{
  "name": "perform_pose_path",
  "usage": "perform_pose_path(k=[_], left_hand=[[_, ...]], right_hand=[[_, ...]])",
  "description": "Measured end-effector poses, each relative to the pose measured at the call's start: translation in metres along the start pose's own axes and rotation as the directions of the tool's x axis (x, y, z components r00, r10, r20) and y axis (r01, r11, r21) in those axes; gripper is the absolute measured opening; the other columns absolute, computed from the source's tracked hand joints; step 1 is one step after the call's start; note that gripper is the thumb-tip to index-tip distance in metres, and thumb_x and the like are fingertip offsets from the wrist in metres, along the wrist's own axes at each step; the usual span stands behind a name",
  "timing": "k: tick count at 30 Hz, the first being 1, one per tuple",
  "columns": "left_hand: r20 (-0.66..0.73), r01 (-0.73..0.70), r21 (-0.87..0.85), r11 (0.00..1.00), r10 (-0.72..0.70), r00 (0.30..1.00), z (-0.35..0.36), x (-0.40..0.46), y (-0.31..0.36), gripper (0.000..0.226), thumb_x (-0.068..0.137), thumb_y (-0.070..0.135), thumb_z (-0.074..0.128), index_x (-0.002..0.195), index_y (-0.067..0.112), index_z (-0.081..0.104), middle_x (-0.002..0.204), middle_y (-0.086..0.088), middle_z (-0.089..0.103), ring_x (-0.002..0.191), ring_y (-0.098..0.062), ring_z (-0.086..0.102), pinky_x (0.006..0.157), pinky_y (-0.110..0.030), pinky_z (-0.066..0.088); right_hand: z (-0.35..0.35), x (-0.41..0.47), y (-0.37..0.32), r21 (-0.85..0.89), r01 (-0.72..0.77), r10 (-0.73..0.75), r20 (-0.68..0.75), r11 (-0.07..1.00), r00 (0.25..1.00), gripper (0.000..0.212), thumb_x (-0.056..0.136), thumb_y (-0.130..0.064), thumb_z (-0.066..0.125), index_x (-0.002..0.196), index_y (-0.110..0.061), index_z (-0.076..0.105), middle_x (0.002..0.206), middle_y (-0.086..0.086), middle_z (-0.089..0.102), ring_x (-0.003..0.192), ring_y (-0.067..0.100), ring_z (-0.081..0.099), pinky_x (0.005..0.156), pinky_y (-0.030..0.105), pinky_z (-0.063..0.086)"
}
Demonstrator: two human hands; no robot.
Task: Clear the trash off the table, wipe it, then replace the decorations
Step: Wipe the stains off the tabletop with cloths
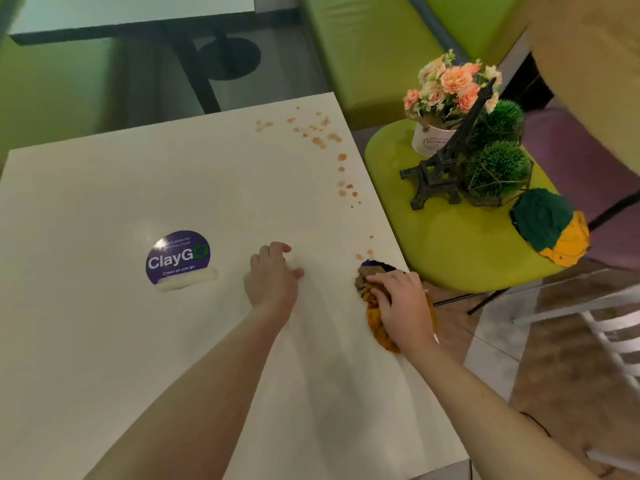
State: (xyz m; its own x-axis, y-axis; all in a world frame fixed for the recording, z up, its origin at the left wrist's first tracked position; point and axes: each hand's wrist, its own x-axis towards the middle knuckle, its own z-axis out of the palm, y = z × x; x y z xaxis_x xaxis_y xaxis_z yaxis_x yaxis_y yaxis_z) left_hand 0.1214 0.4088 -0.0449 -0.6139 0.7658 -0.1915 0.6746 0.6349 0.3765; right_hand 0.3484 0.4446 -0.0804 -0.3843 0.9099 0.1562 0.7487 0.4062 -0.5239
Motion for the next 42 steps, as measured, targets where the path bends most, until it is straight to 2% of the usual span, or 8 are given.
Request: perform_pose_path(k=[4, 10, 13, 17, 26, 33, 39, 42], left_hand=[[0.004, 0.084, 0.109, 0.991, -0.085, 0.996, 0.000, 0.007, 0.005, 0.036, 0.088, 0.039, 0.068, 0.117, 0.027, 0.051, 0.119, 0.002, 0.052, 0.118, -0.021, 0.045, 0.087, -0.035, 0.033], [0.099, 0.193, 0.049, 0.980, -0.197, 0.975, 0.000, 0.009, 0.011, 0.011, 0.092, 0.033, 0.065, 0.100, 0.026, 0.061, 0.113, 0.002, 0.060, 0.114, -0.022, 0.050, 0.087, -0.036, 0.036], [0.090, 0.239, -0.086, 0.967, -0.231, 0.969, 0.000, 0.008, 0.009, 0.014, 0.088, 0.023, 0.069, 0.085, 0.028, 0.056, 0.104, 0.005, 0.060, 0.104, -0.022, 0.055, 0.081, -0.034, 0.039], [0.053, 0.239, -0.132, 0.962, -0.234, 0.971, 0.005, 0.005, 0.008, 0.019, 0.087, 0.018, 0.069, 0.080, 0.027, 0.054, 0.083, 0.014, 0.050, 0.093, -0.018, 0.053, 0.075, -0.033, 0.038], [0.068, 0.275, -0.142, 0.951, -0.267, 0.961, 0.004, 0.006, 0.006, 0.019, 0.086, 0.026, 0.072, 0.078, 0.029, 0.055, 0.091, 0.013, 0.057, 0.089, -0.015, 0.054, 0.073, -0.031, 0.037], [0.051, 0.253, -0.115, 0.961, -0.248, 0.967, 0.001, 0.003, 0.008, 0.014, 0.086, 0.026, 0.071, 0.081, 0.027, 0.058, 0.099, 0.010, 0.061, 0.096, -0.018, 0.060, 0.083, -0.034, 0.043], [0.049, 0.243, -0.077, 0.967, -0.240, 0.970, 0.001, 0.003, 0.008, 0.015, 0.086, 0.038, 0.071, 0.086, 0.027, 0.060, 0.100, 0.008, 0.062, 0.093, -0.017, 0.061, 0.086, -0.037, 0.045], [0.054, 0.246, -0.100, 0.964, -0.242, 0.969, 0.001, 0.004, 0.008, 0.014, 0.085, 0.035, 0.072, 0.084, 0.028, 0.060, 0.098, 0.009, 0.063, 0.093, -0.018, 0.060, 0.088, -0.039, 0.044]], right_hand=[[0.003, 0.024, 0.004, -0.017, 0.020, -0.019, 0.017, 1.000, 1.000, 0.019, 0.089, -0.011, 0.067, 0.106, -0.018, 0.072, 0.100, -0.002, 0.067, 0.090, 0.022, 0.051, 0.082, 0.038, 0.048], [0.008, -0.005, 0.010, 0.133, 0.352, -0.363, 0.075, 0.927, 0.929, 0.022, 0.094, -0.019, 0.056, 0.105, -0.017, 0.075, 0.106, -0.003, 0.070, 0.095, 0.022, 0.057, 0.105, 0.042, 0.040], [0.000, 0.024, 0.030, 0.071, 0.262, -0.264, 0.013, 0.962, 0.965, 0.023, 0.088, -0.008, 0.067, 0.109, -0.017, 0.073, 0.108, -0.002, 0.070, 0.098, 0.022, 0.057, 0.104, 0.034, 0.039], [0.005, 0.087, 0.023, 0.068, 0.104, -0.105, 0.012, 0.992, 0.994, 0.023, 0.093, -0.014, 0.063, 0.115, -0.018, 0.071, 0.111, -0.003, 0.071, 0.104, 0.019, 0.056, 0.094, 0.028, 0.042], [0.025, 0.030, 0.008, 0.174, 0.406, -0.423, 0.074, 0.897, 0.903, 0.022, 0.094, -0.020, 0.057, 0.109, -0.018, 0.073, 0.112, -0.004, 0.069, 0.102, 0.021, 0.058, 0.105, 0.038, 0.041], [0.034, 0.080, 0.002, 0.048, 0.186, -0.186, 0.011, 0.981, 0.982, 0.022, 0.095, -0.016, 0.059, 0.115, -0.020, 0.068, 0.126, -0.003, 0.065, 0.120, 0.024, 0.053, 0.104, 0.035, 0.035], [0.044, 0.029, -0.013, 0.148, 0.418, -0.438, 0.150, 0.896, 0.886, 0.028, 0.094, -0.013, 0.061, 0.121, -0.021, 0.068, 0.133, -0.005, 0.062, 0.129, 0.017, 0.050, 0.111, 0.033, 0.035], [0.040, 0.066, 0.003, 0.105, 0.390, -0.402, 0.139, 0.915, 0.905, 0.032, 0.093, -0.009, 0.061, 0.122, -0.020, 0.068, 0.134, -0.003, 0.061, 0.129, 0.022, 0.050, 0.112, 0.032, 0.032]])
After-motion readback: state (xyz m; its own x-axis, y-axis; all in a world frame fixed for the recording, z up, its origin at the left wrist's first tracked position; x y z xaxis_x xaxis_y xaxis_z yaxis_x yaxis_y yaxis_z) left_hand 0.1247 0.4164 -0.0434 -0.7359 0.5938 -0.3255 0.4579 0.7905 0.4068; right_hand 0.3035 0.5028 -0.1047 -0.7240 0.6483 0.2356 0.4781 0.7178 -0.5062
